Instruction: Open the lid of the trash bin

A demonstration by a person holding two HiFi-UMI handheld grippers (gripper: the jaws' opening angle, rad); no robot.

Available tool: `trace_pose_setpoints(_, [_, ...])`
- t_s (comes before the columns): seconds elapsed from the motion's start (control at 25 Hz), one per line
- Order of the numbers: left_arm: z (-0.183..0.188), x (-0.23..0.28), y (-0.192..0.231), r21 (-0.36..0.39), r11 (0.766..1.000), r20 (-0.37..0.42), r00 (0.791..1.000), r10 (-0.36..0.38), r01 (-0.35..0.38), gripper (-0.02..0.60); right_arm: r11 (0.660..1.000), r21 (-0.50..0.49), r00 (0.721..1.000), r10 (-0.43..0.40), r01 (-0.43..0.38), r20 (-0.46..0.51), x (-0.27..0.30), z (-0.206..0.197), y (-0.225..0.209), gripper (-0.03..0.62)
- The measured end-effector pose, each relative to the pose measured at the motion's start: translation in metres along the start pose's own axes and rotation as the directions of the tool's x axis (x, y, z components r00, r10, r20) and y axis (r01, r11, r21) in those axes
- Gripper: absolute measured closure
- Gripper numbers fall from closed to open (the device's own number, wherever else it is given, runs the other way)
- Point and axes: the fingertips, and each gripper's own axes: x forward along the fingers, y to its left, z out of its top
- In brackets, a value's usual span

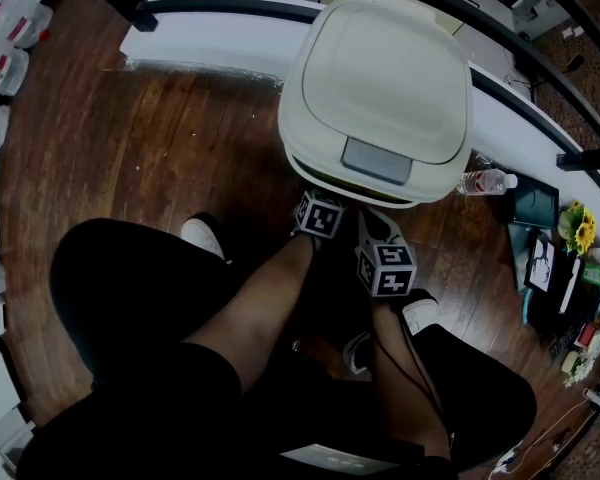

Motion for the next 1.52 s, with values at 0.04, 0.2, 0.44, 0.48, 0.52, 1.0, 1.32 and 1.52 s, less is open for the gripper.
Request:
trace_pose_setpoints(0.04, [0.000, 0.000, 0.000, -0.002, 1.000, 0.000, 1.000, 0.001, -0.001, 0.548, 1.000, 0.002, 1.000, -0.001, 0.001, -0.001, 0.000, 0.000, 0.000, 0.573])
trace_pose_setpoints(0.2, [-0.002, 0.002, 0.000, -0.005, 1.000, -0.004, 1.000, 0.003, -0.003, 0.548, 1.000, 0.004, 1.000, -0.006, 0.006, -0.005, -0.001, -0.003, -0.001, 0.574])
trace_pose_setpoints(0.44, [-0.003, 0.006, 0.001, -0.008, 1.000, -0.010, 1.000, 0.007, -0.007, 0.548, 1.000, 0.003, 1.000, -0.006, 0.006, -0.014, 0.001, -0.007, -0.002, 0.573])
trace_pose_setpoints(0.48, [-0.003, 0.006, 0.002, -0.009, 1.000, -0.013, 1.000, 0.007, -0.007, 0.548, 1.000, 0.002, 1.000, -0.005, 0.005, -0.016, 0.001, -0.007, -0.002, 0.573])
trace_pose_setpoints(0.52, [-0.004, 0.007, 0.002, -0.009, 1.000, -0.017, 1.000, 0.006, -0.006, 0.548, 1.000, 0.001, 1.000, -0.004, 0.004, -0.017, 0.001, -0.007, -0.002, 0.572])
trace_pose_setpoints(1.0, [-0.006, 0.015, 0.002, 0.004, 1.000, -0.040, 0.999, 0.008, -0.008, 0.548, 1.000, 0.015, 1.000, -0.006, 0.006, -0.016, 0.001, -0.006, -0.008, 0.572])
trace_pose_setpoints(1.32, [-0.005, 0.015, 0.003, -0.001, 1.000, -0.037, 0.999, 0.012, -0.012, 0.548, 1.000, 0.010, 1.000, -0.007, 0.007, -0.016, 0.002, -0.006, -0.010, 0.573])
trace_pose_setpoints(1.52, [-0.006, 0.014, 0.002, -0.003, 1.000, -0.039, 0.999, 0.010, -0.010, 0.548, 1.000, 0.006, 1.000, -0.009, 0.009, -0.020, 0.001, -0.006, -0.009, 0.572])
